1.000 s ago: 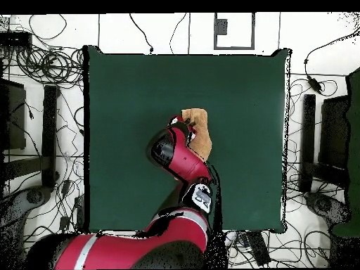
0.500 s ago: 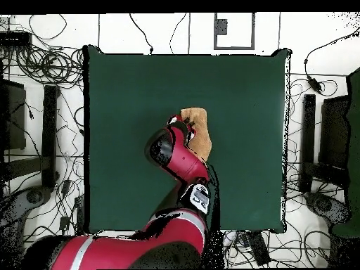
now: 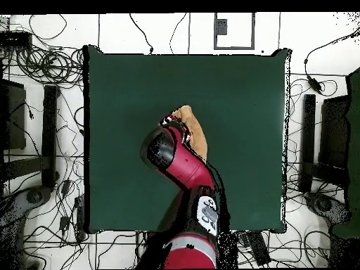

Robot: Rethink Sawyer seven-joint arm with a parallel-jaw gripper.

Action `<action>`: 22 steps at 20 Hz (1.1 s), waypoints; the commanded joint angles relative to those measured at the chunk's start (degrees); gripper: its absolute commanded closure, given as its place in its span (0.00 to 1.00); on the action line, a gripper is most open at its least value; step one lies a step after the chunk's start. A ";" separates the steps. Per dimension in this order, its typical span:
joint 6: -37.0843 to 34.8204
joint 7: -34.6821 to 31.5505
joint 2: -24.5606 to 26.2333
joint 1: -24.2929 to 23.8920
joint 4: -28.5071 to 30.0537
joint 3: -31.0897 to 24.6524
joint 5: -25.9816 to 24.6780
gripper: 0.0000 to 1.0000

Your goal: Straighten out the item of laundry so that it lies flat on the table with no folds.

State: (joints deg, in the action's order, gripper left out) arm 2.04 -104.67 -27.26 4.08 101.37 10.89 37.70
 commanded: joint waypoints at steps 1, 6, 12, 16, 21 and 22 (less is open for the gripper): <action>-11.88 -11.90 -7.19 -0.14 6.70 -9.89 -0.25 1.00; -19.06 -14.35 -8.69 3.55 5.59 -5.40 0.85 1.00; -23.95 -17.61 -9.68 7.00 4.80 -1.56 1.10 1.00; -27.60 -19.14 -9.90 8.96 3.73 1.09 0.53 1.00; -40.62 -23.91 -10.92 14.71 -0.90 11.10 -4.27 1.00; -43.69 -24.58 -11.01 15.82 -2.19 13.32 -5.59 1.00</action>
State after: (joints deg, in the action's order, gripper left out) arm -24.68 -106.41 -37.60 15.07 102.77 17.19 36.02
